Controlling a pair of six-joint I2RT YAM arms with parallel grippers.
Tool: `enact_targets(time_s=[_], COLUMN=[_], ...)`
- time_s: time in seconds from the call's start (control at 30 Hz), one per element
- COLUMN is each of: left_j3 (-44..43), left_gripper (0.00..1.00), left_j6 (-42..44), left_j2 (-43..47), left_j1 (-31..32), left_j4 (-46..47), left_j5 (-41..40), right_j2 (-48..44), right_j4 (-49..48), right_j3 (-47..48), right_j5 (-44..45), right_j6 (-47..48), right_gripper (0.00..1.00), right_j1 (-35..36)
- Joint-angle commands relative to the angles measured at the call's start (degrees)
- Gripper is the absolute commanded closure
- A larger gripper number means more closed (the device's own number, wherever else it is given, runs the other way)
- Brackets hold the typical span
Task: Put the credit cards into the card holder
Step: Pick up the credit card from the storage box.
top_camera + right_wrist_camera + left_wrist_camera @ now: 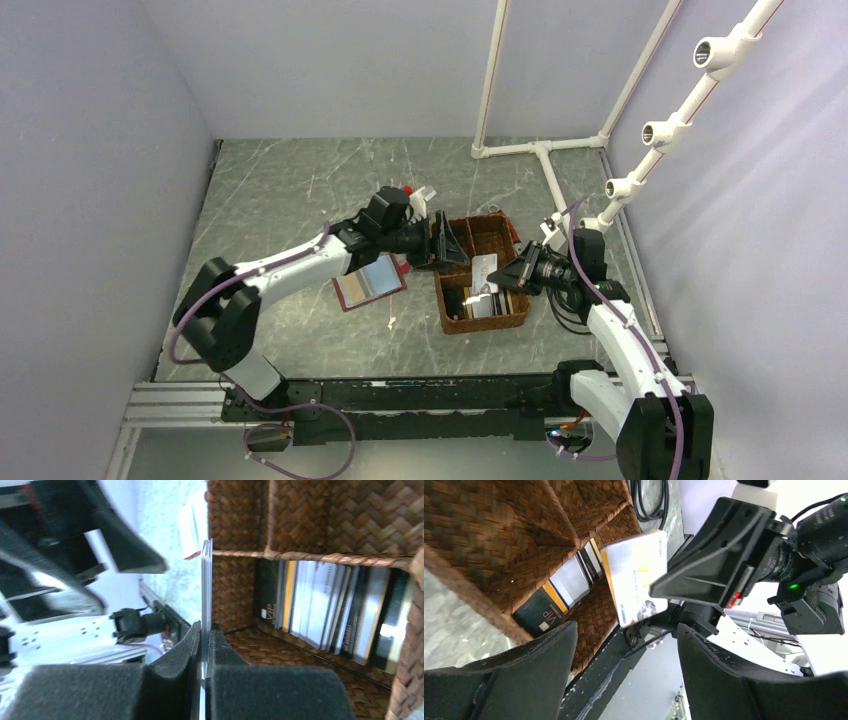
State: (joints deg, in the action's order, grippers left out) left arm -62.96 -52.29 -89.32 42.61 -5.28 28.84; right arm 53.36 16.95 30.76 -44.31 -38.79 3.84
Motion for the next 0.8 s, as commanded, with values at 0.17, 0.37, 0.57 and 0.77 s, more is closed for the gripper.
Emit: enact_targets(time_s=[0.17,0.37,0.57,0.77], left_j3=[-2.9,0.4,0.91,0.74], left_gripper=[0.23,0.29,0.66,0.94], left_j6=[-3.69,-7.35,-7.04,-6.03], left_j2=[-8.53,-9.81,-10.14,-10.68], left_j1=[1.32,1.19,1.22,1.05], left_j4=[9.92,23.59,26.7,24.54], left_j5=[7.66,12.88,14.41,14.01], right_j2=[-2.65,-2.28,-1.01,-0.5], right_j4=[-14.49,-18.52,-12.86,-1.34], right_j3=[-4.4,-6.44,-5.63,-1.35], right_j5=[-16.68,-17.47,-15.43,-9.2], right_j6=[-5.13,-6.9,-3.27,3.51], right_gripper=[1.0,1.0,0.97,0.79], right_j1=[-2.96,-3.04,-3.04,-3.04])
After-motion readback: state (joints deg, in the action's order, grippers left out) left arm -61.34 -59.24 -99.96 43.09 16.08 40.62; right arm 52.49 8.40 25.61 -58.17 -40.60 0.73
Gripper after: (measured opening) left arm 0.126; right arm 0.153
